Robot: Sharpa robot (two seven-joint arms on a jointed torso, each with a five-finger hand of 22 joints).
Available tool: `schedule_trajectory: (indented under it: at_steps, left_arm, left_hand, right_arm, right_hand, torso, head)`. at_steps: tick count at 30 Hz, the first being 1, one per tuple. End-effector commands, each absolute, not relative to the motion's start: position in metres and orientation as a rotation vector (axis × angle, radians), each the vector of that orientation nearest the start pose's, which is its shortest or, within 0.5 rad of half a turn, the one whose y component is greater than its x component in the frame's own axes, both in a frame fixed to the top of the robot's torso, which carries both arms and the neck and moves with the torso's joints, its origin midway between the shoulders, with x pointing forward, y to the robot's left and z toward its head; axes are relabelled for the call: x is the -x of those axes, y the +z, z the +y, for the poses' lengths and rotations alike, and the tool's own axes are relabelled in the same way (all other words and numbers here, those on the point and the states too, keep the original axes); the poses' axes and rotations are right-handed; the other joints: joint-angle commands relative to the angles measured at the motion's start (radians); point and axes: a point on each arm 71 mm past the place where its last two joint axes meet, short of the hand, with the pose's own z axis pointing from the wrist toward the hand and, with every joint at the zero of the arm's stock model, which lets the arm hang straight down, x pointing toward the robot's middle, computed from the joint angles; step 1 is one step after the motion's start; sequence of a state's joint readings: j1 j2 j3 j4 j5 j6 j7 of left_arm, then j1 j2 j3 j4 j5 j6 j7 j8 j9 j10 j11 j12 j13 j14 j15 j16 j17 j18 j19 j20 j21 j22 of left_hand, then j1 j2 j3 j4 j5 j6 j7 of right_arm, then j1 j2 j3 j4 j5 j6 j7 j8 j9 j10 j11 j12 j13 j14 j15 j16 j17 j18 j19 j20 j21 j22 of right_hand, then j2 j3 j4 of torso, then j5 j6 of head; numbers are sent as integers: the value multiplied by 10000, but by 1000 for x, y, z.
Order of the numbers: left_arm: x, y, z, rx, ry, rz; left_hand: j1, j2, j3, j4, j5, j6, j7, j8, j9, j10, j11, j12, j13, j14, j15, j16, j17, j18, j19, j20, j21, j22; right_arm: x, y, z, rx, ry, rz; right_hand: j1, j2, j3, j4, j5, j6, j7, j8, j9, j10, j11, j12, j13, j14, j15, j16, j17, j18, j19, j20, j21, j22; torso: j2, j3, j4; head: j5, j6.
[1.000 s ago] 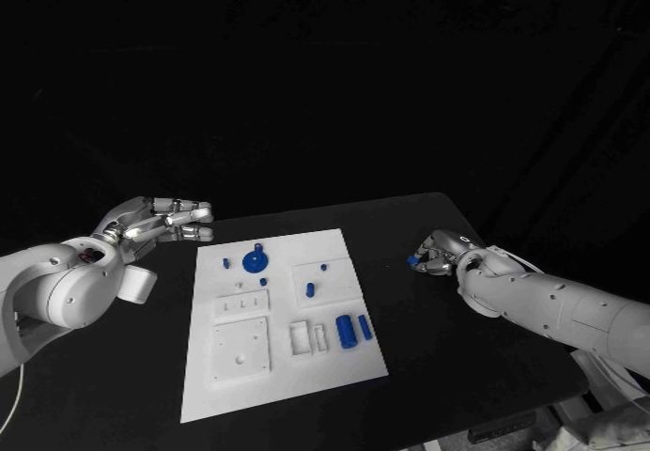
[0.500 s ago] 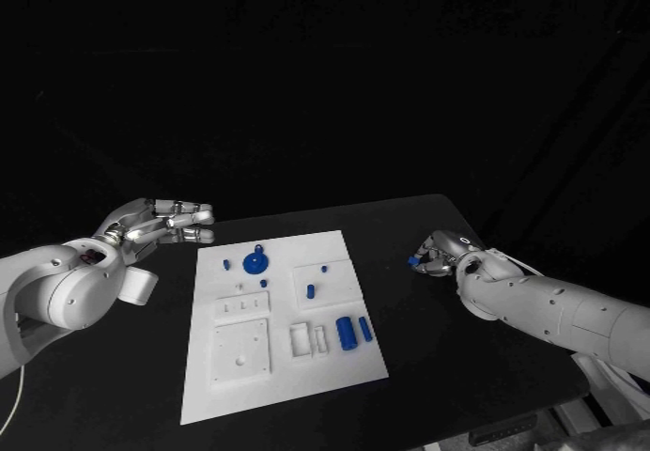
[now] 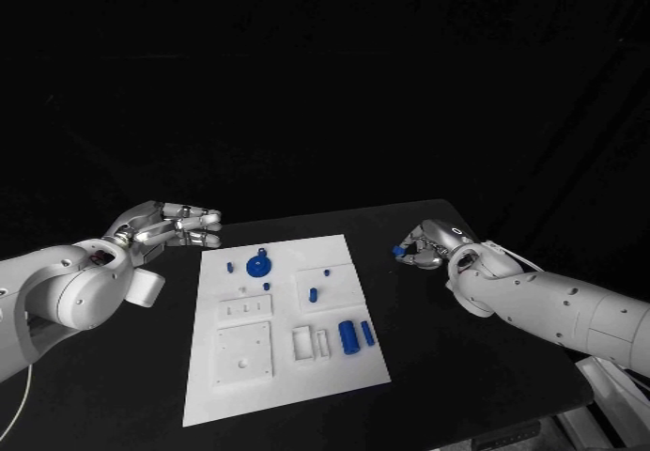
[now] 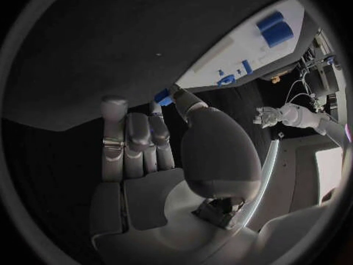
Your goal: Assemble the parts on the task board
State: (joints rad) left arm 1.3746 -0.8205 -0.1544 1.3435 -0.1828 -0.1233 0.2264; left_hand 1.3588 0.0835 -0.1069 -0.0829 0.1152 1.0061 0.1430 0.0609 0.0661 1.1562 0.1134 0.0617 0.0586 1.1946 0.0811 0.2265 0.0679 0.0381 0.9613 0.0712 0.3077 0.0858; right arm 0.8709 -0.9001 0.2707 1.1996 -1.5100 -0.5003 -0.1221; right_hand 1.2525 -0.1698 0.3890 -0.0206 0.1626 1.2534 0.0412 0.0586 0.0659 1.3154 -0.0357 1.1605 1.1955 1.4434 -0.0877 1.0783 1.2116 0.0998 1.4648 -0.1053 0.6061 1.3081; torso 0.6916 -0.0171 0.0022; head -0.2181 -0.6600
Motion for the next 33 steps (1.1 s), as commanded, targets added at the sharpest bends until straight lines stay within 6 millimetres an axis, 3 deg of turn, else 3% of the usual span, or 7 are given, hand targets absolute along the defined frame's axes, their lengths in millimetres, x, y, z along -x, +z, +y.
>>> schedule_trajectory:
  at_steps: [1,4,8,13,19,29,33]
  left_arm:
    - [-530,-149,237,8552,-13923,16709]
    - [-529,-150,234,8583,-13872,16798]
    - [-526,-151,228,8633,-13795,16993]
    - [-522,-154,219,8621,-13802,17154]
    - [-517,-158,207,8614,-13768,17329]
    - [-510,-165,191,8945,-13027,17783]
    - [-509,-168,188,9098,-12730,18030]
  left_hand:
    - [39,155,-51,-34,70,167,-58,21,-6,250,-93,-5,3,212,-85,192,22,-111,145,-130,144,56]
    - [73,257,-77,-52,97,360,-150,19,-8,516,-205,-12,0,474,-234,514,58,-141,350,-290,384,165]
    - [68,357,-136,-68,105,566,-231,19,-9,754,-305,-13,0,615,-355,909,88,-185,460,-433,669,307]
    - [71,376,-245,-113,122,426,-170,6,-23,750,-293,-13,1,517,-367,1188,55,-210,350,-463,880,413]
    - [105,472,-260,-216,181,626,-218,27,-8,513,-232,-13,1,342,-317,1268,25,-186,163,-411,1019,471]
    - [9,639,-280,-229,106,987,-365,22,-6,790,-336,-8,2,385,-365,1393,38,-204,113,-449,1189,537]
    - [-143,610,-386,-89,-38,1014,-380,21,-6,829,-338,-5,4,389,-363,1445,35,-217,112,-447,1215,533]
  right_arm:
    - [-497,-242,-344,-2154,3064,15410]
    - [-496,-232,-328,-1963,3519,15338]
    - [-493,-220,-304,-1689,4210,15236]
    - [-487,-209,-276,-1389,5003,15150]
    - [-481,-201,-244,-1074,5790,15208]
    - [-473,-193,-208,-788,6622,15188]
    - [-471,-191,-198,-681,6854,15127]
  right_hand:
    - [59,-3,-39,25,10,43,23,40,5,50,16,-39,8,34,-38,11,10,-167,524,-71,68,264]
    - [63,-15,-71,59,32,40,20,41,6,50,15,-46,13,40,-39,15,24,-163,523,-71,77,256]
    - [81,-18,-128,107,50,30,22,42,5,53,14,-49,27,38,-37,-2,29,-158,519,-68,66,237]
    - [74,-7,-179,177,-27,9,23,40,4,54,14,-49,42,45,-35,-7,38,-152,520,-67,81,229]
    - [73,0,-240,238,-44,-5,25,39,4,47,16,-54,54,44,-32,-18,44,-148,518,-64,98,223]
    - [56,24,-515,491,71,-65,29,38,3,32,12,-82,65,44,-27,-46,50,-129,517,-57,61,186]
    - [56,24,-515,491,71,-65,29,38,3,32,12,-82,65,44,-27,-46,50,-129,517,-57,61,186]
  torso:
    - [-22,-29,21]
    - [-37,-62,48]
    - [-26,-57,56]
    - [-21,-64,92]
    - [-42,-126,169]
    - [-32,-101,163]
    - [-35,-105,176]
  head:
    - [71,45]
    - [151,98]
    - [309,175]
    - [505,318]
    - [814,326]
    - [1401,373]
    - [1524,339]
